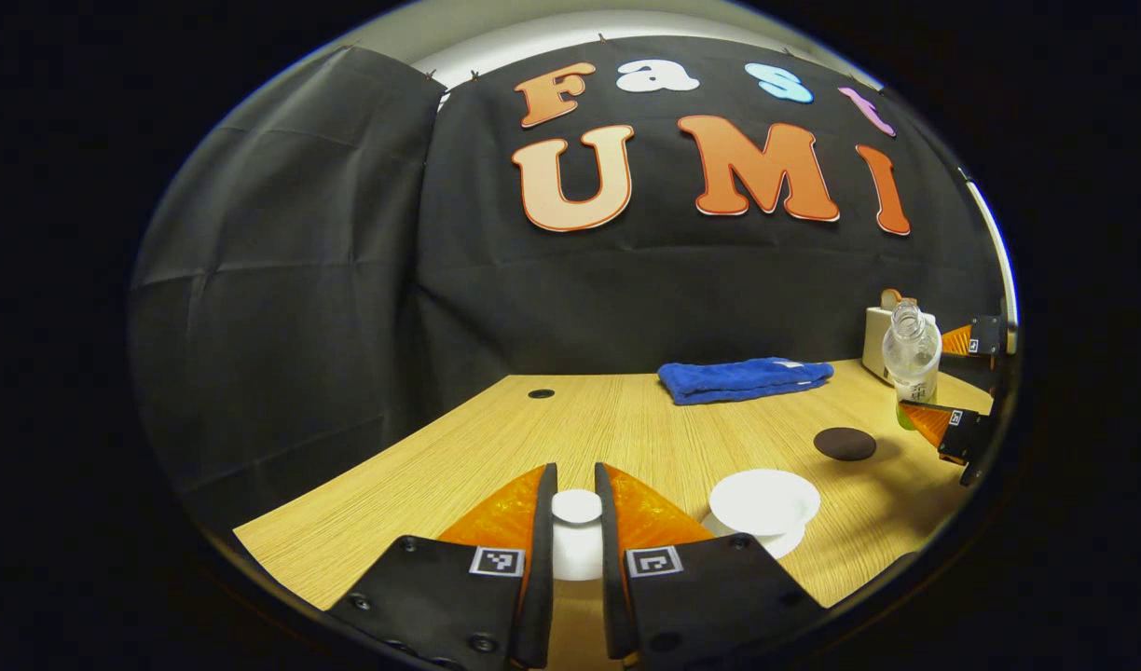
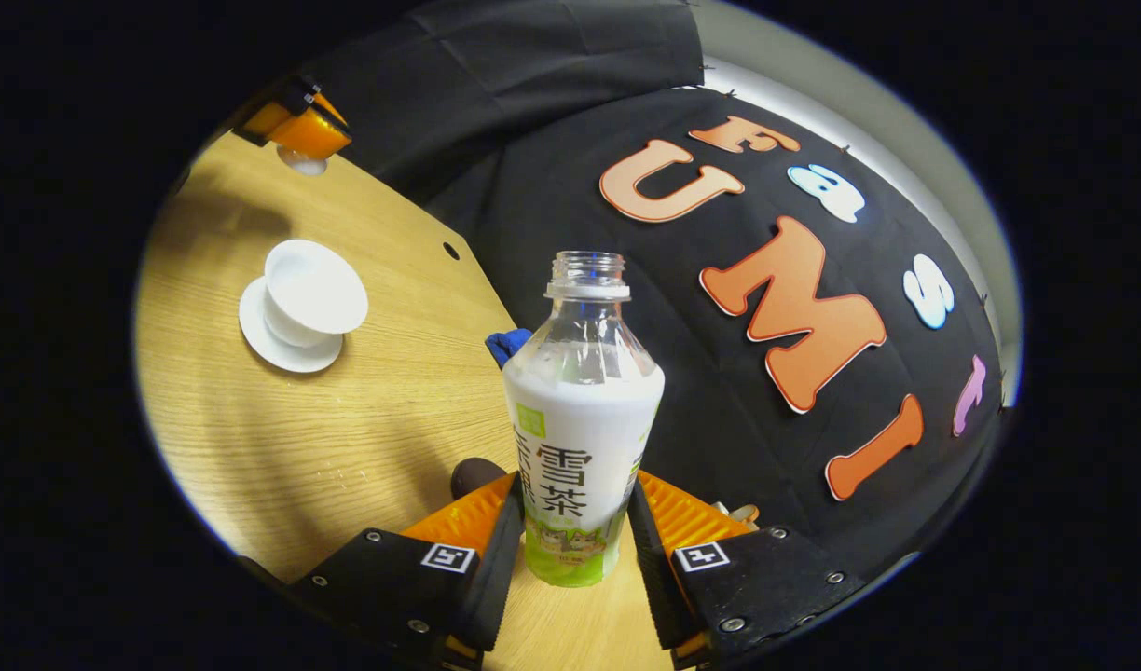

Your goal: Open the teacup lid with one hand, grasp the water bottle and pour water into the teacup with the other hand; after pouring, place the water bottle on the coaster and then close the teacup lid.

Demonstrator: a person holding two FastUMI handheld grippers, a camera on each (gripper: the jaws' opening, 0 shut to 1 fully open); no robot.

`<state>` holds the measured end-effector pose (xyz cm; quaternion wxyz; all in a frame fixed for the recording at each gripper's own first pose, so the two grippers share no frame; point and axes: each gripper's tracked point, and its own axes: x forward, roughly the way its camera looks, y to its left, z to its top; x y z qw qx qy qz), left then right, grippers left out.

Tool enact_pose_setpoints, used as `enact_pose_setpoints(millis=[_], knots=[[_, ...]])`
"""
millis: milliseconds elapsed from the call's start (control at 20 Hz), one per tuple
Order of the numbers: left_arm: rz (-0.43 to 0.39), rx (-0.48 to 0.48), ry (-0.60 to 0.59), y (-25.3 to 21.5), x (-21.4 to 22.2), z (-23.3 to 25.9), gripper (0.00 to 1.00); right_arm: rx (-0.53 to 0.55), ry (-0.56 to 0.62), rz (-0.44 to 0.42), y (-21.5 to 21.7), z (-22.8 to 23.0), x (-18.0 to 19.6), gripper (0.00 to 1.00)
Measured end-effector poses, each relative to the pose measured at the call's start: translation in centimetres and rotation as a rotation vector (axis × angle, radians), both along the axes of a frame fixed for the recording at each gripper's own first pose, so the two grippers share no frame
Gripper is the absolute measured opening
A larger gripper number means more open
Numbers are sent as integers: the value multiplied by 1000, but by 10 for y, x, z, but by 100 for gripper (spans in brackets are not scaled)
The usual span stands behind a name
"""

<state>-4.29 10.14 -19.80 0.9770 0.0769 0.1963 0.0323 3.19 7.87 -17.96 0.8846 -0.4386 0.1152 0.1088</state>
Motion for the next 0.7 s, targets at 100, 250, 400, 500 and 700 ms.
enact_pose_setpoints(millis=[100, 250, 400, 500, 700], knots=[[-8, 6, -4, -1, 0, 2, 22, -53, -15, 24, 4, 1, 1, 63], [-13, 11, 0, 0, -2, 1, 26, -119, -13, 70, 13, 0, 1, 63], [-19, 12, 16, 1, -5, -1, 22, -178, -8, 117, 21, -2, -1, 63], [-19, 11, 22, 2, -7, -2, 26, -226, -27, 135, 21, 3, 0, 63], [-7, 9, 15, 9, -7, 0, 26, -363, -85, 179, 25, 8, 2, 63]])
